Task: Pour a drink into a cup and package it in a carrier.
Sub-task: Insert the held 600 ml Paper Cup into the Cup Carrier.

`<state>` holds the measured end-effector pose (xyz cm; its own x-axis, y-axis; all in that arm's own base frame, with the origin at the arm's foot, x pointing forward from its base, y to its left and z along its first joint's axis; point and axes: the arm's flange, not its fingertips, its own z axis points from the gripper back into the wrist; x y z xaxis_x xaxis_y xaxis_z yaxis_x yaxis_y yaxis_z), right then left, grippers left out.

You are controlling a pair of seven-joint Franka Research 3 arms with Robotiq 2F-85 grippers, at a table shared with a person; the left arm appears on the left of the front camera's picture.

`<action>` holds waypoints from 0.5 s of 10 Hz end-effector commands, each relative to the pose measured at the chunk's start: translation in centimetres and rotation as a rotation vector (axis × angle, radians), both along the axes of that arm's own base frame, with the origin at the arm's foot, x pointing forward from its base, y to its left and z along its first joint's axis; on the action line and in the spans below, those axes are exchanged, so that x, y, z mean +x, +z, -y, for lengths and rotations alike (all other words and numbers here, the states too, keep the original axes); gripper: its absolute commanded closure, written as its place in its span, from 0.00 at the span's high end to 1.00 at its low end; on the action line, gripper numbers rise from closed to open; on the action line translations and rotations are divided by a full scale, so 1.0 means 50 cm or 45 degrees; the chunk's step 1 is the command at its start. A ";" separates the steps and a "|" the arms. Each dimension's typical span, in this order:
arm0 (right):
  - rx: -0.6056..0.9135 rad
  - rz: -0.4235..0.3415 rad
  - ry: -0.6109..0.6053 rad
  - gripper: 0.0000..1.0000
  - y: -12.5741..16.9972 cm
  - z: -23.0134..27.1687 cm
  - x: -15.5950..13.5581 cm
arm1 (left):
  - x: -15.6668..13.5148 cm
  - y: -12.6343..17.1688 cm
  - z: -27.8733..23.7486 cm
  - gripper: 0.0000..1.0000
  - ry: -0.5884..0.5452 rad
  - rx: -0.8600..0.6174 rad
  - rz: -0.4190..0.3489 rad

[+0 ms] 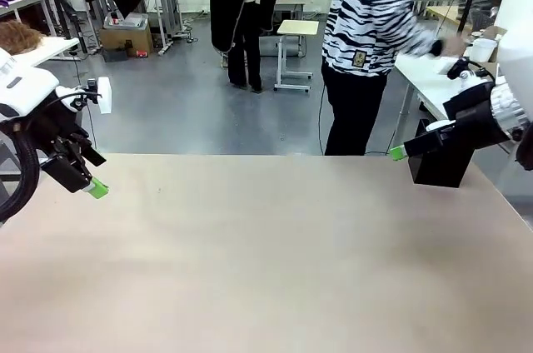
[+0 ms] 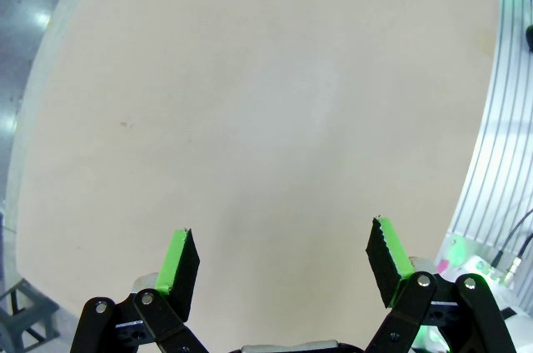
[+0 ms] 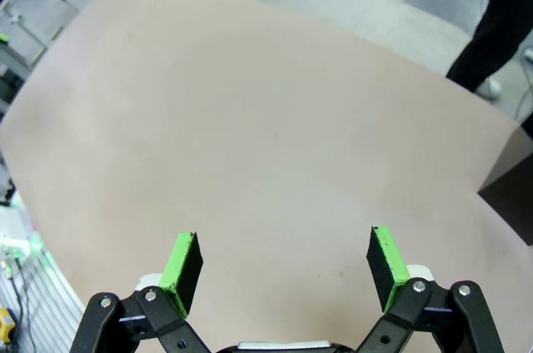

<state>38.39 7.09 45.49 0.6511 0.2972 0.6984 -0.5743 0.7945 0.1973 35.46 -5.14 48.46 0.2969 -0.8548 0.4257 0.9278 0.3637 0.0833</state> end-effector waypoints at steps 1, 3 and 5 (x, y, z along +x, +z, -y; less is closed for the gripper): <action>-0.002 0.027 0.011 1.00 -0.006 0.004 0.001 | 0.002 -0.002 -0.004 1.00 -0.020 -0.015 0.013; -0.002 0.027 0.011 1.00 -0.006 0.004 0.001 | 0.002 -0.002 -0.004 1.00 -0.020 -0.015 0.013; -0.002 0.027 0.011 1.00 -0.006 0.004 0.001 | 0.002 -0.002 -0.004 1.00 -0.020 -0.015 0.013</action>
